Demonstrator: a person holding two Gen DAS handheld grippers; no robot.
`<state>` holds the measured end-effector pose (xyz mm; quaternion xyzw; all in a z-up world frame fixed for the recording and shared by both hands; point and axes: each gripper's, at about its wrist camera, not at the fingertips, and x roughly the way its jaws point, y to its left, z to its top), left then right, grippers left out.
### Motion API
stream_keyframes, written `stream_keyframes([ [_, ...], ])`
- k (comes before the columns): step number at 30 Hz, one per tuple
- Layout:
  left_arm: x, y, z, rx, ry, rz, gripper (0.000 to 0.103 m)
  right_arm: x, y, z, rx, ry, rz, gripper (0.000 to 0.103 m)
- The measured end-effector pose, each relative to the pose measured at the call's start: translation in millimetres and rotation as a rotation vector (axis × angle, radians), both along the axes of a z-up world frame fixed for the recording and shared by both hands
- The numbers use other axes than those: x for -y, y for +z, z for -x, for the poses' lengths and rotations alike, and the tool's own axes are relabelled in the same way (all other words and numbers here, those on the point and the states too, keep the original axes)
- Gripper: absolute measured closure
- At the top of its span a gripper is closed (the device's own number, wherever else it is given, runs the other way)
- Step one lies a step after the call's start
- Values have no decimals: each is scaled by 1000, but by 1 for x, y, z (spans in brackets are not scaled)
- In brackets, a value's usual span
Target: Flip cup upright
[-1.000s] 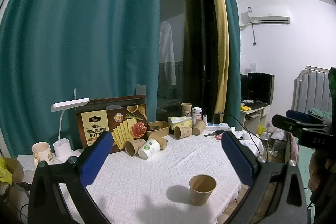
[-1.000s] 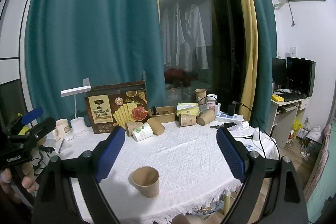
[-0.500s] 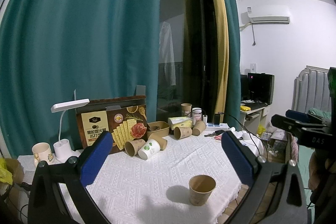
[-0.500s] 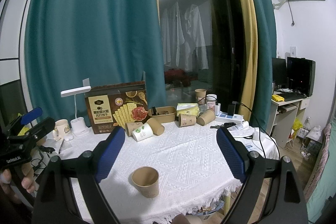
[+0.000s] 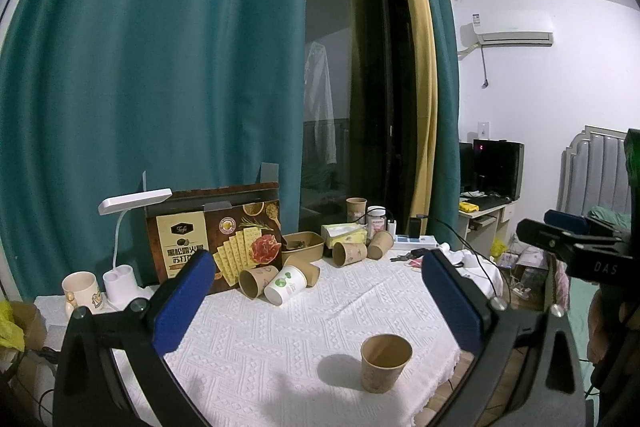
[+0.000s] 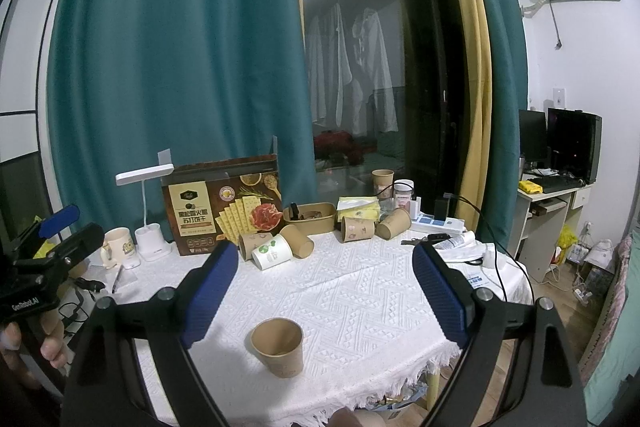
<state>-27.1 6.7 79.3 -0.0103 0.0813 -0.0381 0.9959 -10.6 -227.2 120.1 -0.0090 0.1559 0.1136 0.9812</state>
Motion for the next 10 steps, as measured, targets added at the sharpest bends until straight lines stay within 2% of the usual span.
stream_keyframes([
  [10,-2,-1,-2,-2,-20,9,0,-3,-5,-5,0,12,20,16],
])
